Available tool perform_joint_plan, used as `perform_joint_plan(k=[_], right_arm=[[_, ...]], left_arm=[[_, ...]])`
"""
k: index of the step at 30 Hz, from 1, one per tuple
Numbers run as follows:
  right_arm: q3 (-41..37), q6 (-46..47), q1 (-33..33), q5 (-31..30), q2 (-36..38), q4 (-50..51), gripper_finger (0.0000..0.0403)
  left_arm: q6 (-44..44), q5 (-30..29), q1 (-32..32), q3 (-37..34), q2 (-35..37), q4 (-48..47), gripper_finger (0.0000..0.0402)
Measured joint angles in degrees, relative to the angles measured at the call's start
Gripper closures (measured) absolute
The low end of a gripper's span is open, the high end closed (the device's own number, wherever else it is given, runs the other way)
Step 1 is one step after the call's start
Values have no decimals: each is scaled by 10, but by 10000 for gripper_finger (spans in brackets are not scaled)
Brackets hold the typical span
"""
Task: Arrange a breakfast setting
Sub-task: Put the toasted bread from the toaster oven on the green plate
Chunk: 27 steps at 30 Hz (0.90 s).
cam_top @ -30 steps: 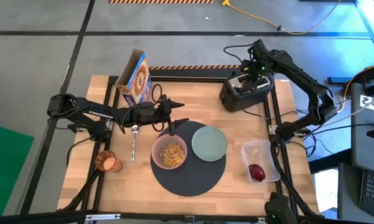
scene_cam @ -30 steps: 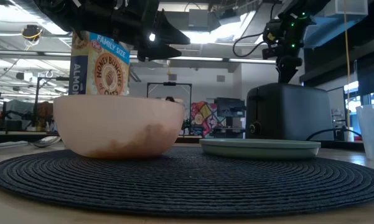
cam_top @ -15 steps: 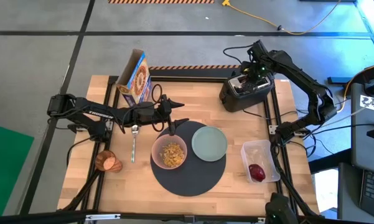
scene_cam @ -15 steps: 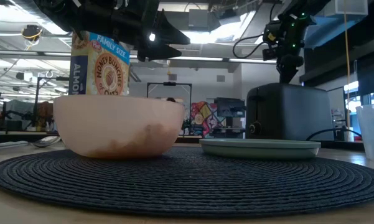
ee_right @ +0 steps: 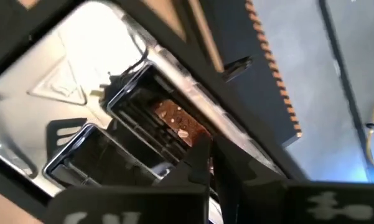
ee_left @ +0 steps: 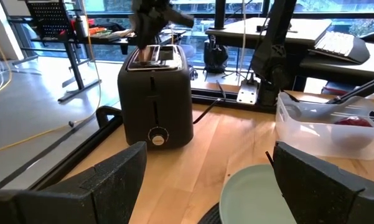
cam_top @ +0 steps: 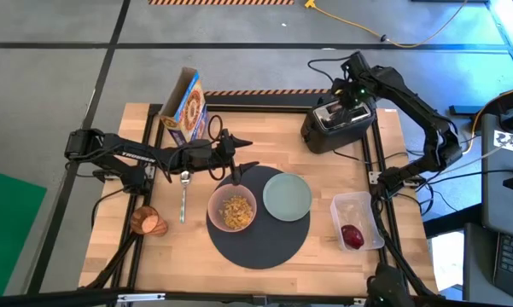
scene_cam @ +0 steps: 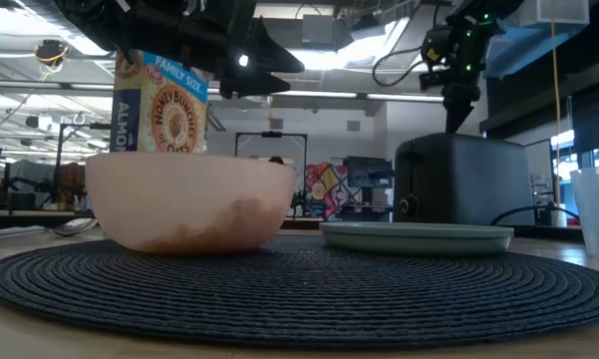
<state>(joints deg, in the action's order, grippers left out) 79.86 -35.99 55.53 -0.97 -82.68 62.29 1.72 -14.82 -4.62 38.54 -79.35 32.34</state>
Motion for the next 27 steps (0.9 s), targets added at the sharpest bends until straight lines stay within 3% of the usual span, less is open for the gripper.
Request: perform_joint_plan(k=[11, 27], right_arm=[[85, 28, 0, 50, 5, 67, 399], [91, 28, 0, 115, 62, 87, 400]], left_arm=[[1, -2, -1, 0, 0, -6, 70], [1, -2, -1, 0, 0, -7, 70]])
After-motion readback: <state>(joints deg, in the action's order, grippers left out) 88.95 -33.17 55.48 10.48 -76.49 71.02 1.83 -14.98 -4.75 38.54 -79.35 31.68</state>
